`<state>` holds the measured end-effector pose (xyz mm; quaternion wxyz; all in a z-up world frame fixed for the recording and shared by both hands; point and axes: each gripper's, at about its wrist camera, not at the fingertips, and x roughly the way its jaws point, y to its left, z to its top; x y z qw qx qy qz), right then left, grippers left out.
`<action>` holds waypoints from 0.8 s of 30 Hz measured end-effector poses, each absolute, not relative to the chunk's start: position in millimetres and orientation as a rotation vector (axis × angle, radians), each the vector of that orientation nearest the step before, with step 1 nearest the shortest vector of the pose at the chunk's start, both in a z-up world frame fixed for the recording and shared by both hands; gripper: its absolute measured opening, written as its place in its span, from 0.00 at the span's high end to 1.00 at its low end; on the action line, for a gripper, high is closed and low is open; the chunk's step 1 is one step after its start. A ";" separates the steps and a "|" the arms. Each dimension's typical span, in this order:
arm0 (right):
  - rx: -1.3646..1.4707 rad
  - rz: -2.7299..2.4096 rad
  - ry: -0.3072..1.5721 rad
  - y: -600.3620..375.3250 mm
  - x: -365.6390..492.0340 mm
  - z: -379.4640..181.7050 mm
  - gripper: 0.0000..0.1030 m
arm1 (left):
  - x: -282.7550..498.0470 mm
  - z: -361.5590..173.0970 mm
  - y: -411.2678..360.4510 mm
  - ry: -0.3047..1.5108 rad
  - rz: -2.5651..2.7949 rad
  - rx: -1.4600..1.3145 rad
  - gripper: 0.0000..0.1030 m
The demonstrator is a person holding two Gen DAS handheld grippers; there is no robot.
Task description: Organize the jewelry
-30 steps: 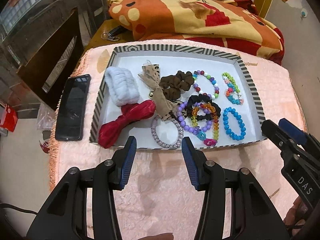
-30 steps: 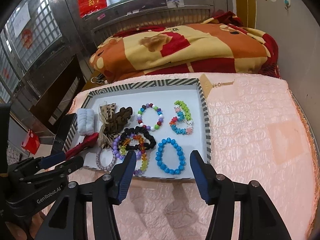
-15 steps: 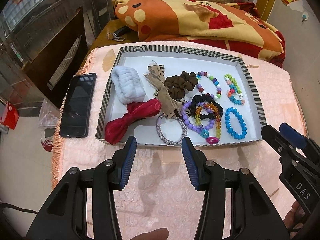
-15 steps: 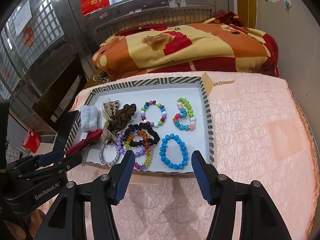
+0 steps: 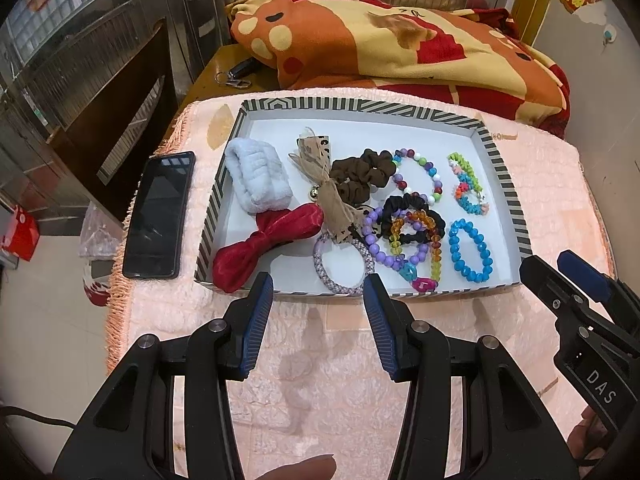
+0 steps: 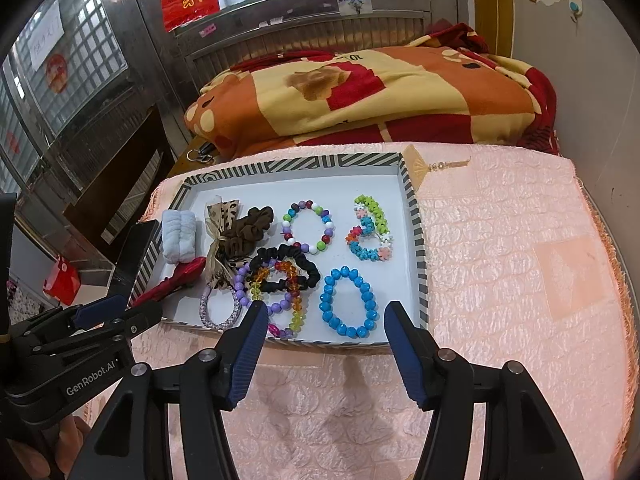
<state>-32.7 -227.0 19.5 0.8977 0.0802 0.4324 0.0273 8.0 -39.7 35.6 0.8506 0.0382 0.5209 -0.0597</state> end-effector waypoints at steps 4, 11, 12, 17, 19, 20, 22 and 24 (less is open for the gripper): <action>0.164 0.057 0.893 -226.4 -33.5 19.9 0.43 | 8.4 37.0 -39.1 1.093 -0.125 0.079 0.55; 0.158 0.063 0.894 -226.0 -32.5 21.7 0.43 | 8.5 37.7 -39.1 1.093 -0.125 0.077 0.55; 0.158 0.061 0.893 -225.5 -32.3 22.6 0.43 | 8.8 38.1 -38.9 1.095 -0.125 0.075 0.55; 0.161 0.059 0.892 -227.1 -31.6 24.4 0.43 | 9.5 38.4 -39.3 1.096 -0.125 0.075 0.55; 0.160 0.061 0.896 -227.2 -30.8 24.1 0.43 | 9.2 38.2 -39.3 1.094 -0.123 0.078 0.55; 0.160 0.062 0.896 -227.1 -30.7 24.0 0.43 | 9.4 38.3 -39.3 1.096 -0.123 0.080 0.55; 0.160 0.062 0.896 -226.9 -30.4 24.1 0.43 | 9.6 37.5 -39.6 1.100 -0.124 0.080 0.55; 0.161 0.063 0.897 -227.0 -30.7 23.8 0.43 | 10.0 36.8 -39.6 1.105 -0.124 0.079 0.55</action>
